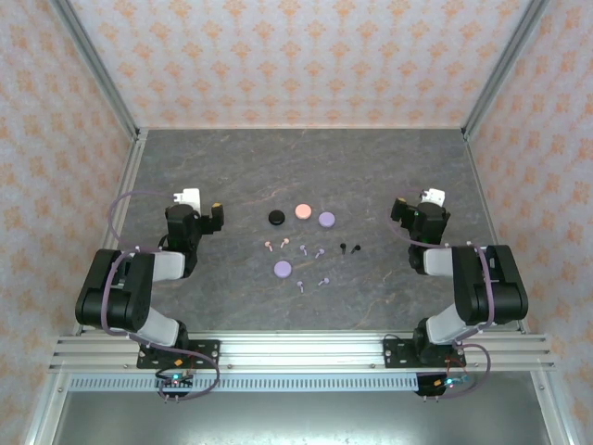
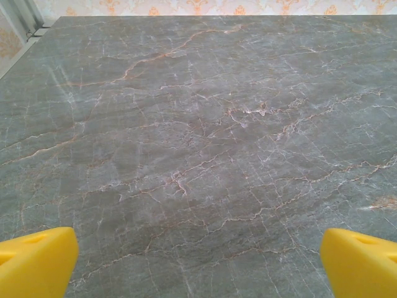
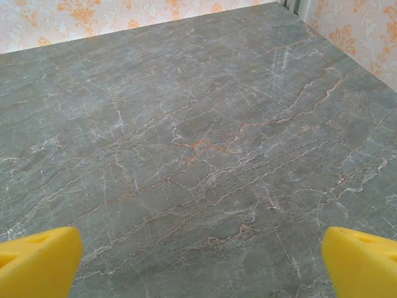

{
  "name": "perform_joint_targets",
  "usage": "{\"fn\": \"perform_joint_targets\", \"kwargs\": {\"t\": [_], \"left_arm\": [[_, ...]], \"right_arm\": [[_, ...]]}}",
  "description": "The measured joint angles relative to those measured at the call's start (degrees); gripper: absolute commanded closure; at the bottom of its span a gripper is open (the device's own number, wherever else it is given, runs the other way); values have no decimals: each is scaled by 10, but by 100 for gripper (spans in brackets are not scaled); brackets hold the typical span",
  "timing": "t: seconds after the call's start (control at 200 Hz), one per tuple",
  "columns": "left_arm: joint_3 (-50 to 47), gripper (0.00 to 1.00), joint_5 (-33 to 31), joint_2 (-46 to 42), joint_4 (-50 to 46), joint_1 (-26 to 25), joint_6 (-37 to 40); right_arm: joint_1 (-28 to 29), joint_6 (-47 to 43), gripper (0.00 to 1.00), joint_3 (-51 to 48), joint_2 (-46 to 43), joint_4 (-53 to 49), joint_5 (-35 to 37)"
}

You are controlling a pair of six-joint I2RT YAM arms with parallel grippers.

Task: Insert the wireless bluetooth earbuds into the charging case

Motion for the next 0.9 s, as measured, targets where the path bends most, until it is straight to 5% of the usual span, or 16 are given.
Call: {"fn": "perform_joint_targets", "kwargs": {"t": [0.901], "left_arm": [[18, 0, -7, -3, -36, 0, -1]], "right_arm": [[0, 0, 1, 0, 0, 0, 0]]}}
